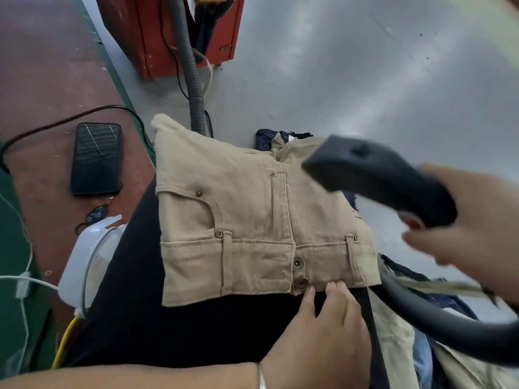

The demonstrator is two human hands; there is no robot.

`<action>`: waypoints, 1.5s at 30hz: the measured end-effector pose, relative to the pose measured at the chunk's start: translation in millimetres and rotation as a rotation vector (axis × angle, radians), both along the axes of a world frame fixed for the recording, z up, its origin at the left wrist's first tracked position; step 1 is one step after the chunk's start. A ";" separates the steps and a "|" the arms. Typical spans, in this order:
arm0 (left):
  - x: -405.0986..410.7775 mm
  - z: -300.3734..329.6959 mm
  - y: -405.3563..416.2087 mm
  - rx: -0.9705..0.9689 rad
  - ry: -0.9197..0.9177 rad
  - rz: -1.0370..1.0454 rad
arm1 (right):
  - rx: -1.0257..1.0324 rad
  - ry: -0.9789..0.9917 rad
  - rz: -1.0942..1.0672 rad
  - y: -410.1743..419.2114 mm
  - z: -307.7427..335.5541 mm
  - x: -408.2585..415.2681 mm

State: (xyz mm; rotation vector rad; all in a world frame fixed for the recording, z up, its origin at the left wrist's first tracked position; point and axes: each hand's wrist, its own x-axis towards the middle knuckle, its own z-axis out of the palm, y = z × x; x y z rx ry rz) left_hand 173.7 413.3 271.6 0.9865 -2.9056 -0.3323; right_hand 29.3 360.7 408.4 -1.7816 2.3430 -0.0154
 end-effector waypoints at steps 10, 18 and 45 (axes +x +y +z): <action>-4.0 -0.6 1.5 -0.073 -0.028 0.026 | 0.342 0.346 0.139 -23.6 -6.8 45.0; -1.3 0.7 -0.3 0.024 -0.059 -0.112 | 0.109 0.117 -0.001 -98.0 -41.6 20.2; -1.1 -2.6 0.7 -0.013 -0.041 0.003 | 0.023 0.012 -0.173 -92.0 -27.6 -11.5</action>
